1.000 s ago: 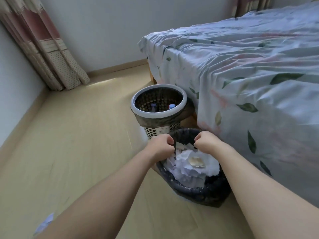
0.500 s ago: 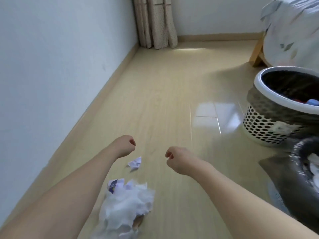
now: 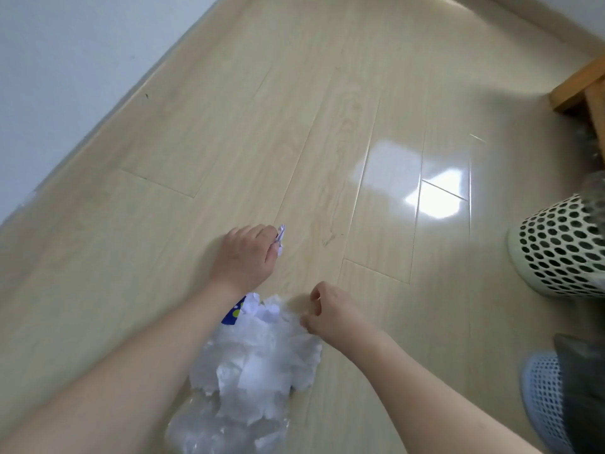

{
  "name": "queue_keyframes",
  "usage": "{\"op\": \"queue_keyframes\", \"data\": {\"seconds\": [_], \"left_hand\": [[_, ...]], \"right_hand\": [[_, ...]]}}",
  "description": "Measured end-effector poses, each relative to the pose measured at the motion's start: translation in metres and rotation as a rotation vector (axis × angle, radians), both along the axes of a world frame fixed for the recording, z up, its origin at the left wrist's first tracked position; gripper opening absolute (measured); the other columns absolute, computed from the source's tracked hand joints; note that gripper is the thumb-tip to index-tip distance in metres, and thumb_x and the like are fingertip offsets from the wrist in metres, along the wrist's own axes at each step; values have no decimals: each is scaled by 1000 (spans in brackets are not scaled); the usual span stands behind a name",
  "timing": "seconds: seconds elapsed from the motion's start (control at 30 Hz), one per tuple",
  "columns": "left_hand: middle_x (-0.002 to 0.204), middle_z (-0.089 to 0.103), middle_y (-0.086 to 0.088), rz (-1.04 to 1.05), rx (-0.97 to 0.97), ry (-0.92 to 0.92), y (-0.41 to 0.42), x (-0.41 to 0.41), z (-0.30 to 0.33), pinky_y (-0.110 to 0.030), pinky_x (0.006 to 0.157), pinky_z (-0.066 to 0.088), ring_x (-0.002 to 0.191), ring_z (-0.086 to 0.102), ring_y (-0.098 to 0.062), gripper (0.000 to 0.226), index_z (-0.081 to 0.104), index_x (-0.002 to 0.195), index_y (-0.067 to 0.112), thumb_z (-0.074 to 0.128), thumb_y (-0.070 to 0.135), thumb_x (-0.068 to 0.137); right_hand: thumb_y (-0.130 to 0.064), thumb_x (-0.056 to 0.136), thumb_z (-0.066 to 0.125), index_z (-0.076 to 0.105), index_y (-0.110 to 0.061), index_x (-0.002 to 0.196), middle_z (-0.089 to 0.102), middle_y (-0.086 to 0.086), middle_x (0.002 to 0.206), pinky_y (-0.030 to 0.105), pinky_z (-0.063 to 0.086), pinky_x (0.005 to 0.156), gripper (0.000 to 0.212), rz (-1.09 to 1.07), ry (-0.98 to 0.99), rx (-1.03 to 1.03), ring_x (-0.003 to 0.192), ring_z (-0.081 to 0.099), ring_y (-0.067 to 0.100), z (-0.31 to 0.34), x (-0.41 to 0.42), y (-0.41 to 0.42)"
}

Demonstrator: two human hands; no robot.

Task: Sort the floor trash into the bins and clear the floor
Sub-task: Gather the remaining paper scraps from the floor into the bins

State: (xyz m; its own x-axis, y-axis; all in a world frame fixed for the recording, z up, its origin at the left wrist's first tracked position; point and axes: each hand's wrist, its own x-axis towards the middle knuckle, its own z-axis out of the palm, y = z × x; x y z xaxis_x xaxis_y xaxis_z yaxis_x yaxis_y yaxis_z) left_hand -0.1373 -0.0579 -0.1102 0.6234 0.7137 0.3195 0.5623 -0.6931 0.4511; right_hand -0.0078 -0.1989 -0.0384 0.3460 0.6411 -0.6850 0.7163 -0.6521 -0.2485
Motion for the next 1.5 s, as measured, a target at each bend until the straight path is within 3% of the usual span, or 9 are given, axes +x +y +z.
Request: {"op": "queue_keyframes", "data": {"seconds": [0.23,0.37,0.6,0.73,0.87,1.0,1.2,1.4,1.5], "left_hand": [[58,37,5,9,18,-1,2,1,-7,-29,52,24,53,28,-20,18,44,69,17,41,23,85],[60,30,10,-20,-54,-14,5,0,-4,-27,54,22,52,28,-20,13,41,68,18,44,21,81],[82,58,2,98,-594,195,1,-6,32,-32,66,35,78,55,-26,12,49,86,18,49,25,96],[78,53,7,151,-628,163,-11,-8,82,-29,58,34,70,51,-21,14,47,83,20,47,24,96],[71,49,3,124,-570,236,-39,16,156,-30,54,29,65,44,-18,26,42,72,18,42,20,98],[69,49,4,34,-468,276,-84,66,234,-30,54,28,60,40,-16,35,38,68,16,37,28,101],[75,66,13,-198,-412,357,-173,176,316,-22,51,31,52,45,-5,40,42,67,20,36,40,101],[68,59,-4,-411,-534,309,-282,305,324,-26,60,36,60,48,-17,15,51,70,13,45,20,82],[64,55,-4,-503,-514,365,-334,351,300,-29,61,39,59,49,-18,9,51,70,13,43,13,73]], "right_hand": [[-23,94,53,54,-14,89,41,1,97,30,39,76,10,259,-49,-76,90,52,26,-4,-13,3],[-14,89,53,35,-22,65,45,2,93,27,35,68,31,185,-27,-49,79,44,20,6,-10,6],[-14,84,58,54,-18,78,54,-5,77,22,38,54,8,91,43,120,66,48,12,64,1,-7],[-16,89,56,69,-13,92,63,-2,86,25,45,65,13,104,24,216,76,57,16,101,22,-28],[-10,90,52,71,-4,90,67,7,80,27,46,63,20,-35,67,394,71,59,19,148,58,-75],[-15,91,54,72,-14,88,67,3,69,25,49,56,19,-207,174,501,54,60,14,188,109,-128],[-15,94,55,63,-13,103,66,8,72,22,47,49,12,-340,259,428,54,57,17,230,205,-217],[-8,98,39,60,-3,101,65,10,69,25,46,51,22,-708,156,360,51,53,17,244,308,-322],[-19,101,33,57,-4,79,67,9,81,28,45,56,36,-877,67,260,56,53,18,231,337,-365]]}}
